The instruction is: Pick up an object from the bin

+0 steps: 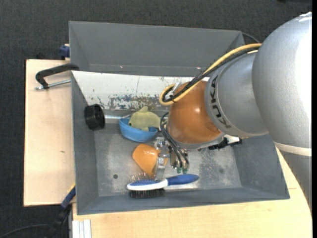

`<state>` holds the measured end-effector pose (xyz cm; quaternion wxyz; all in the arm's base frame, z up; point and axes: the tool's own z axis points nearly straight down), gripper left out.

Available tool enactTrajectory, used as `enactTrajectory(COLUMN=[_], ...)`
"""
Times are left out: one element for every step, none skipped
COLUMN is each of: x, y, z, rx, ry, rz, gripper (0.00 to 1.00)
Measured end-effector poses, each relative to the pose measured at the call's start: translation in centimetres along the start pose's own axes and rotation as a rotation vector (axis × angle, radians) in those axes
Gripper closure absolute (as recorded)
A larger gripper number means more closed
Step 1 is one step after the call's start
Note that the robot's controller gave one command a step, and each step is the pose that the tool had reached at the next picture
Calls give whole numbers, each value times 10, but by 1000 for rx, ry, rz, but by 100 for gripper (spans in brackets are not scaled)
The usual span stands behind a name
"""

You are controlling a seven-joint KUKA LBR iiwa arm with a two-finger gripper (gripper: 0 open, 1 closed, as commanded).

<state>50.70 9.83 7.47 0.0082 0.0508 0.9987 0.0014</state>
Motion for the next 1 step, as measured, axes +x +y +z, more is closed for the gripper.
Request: enactTrajectory(x=[-4], y=[2], z=[-162], rx=[-2], ry=[3], rz=[-46], gripper=[100])
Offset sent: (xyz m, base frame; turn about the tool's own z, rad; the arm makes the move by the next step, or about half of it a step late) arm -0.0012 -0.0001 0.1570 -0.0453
